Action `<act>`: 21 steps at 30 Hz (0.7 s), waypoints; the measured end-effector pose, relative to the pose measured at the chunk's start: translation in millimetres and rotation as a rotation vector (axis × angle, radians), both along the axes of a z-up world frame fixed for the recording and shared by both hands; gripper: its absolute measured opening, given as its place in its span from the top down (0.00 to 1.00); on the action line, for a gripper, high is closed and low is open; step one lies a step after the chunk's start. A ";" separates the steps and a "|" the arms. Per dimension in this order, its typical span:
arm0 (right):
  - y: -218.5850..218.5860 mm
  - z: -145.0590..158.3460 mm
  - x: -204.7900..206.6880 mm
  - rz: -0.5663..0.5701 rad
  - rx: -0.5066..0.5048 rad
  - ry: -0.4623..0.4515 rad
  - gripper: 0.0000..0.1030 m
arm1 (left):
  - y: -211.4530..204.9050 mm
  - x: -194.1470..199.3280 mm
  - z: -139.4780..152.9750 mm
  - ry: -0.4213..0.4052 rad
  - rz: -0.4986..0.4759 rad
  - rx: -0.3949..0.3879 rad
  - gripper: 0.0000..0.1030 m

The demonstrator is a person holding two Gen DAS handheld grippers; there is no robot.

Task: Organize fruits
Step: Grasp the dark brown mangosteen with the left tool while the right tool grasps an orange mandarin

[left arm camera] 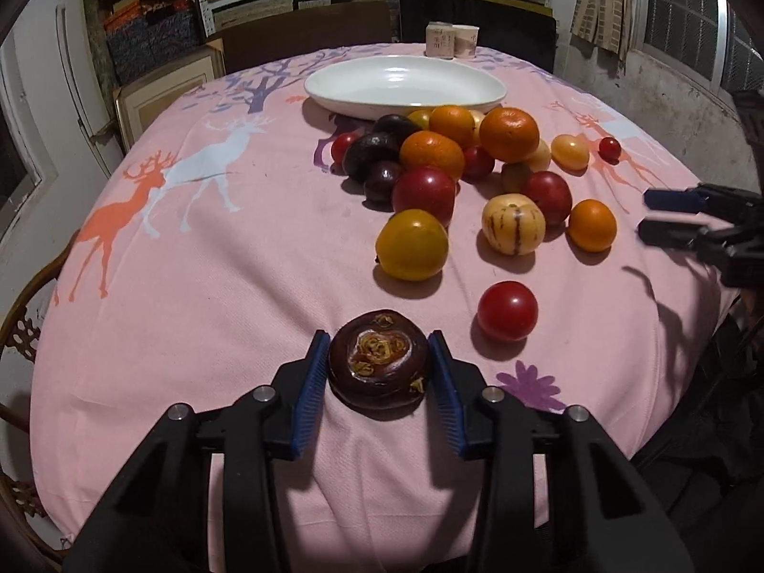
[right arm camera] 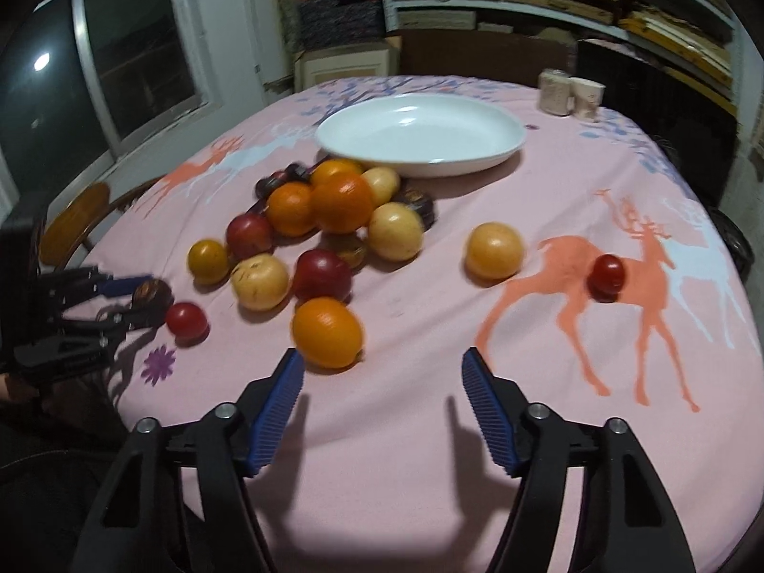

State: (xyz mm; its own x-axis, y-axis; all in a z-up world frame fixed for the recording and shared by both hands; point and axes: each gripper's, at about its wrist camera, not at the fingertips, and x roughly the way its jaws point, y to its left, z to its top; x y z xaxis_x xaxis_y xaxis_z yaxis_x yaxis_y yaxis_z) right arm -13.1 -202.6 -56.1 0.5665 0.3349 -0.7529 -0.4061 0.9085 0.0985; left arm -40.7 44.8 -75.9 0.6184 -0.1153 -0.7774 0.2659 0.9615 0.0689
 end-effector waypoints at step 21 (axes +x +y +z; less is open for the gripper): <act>31.8 -16.4 18.1 0.086 -0.015 0.011 0.61 | 7.0 -7.9 12.8 -0.021 -0.006 -0.049 0.61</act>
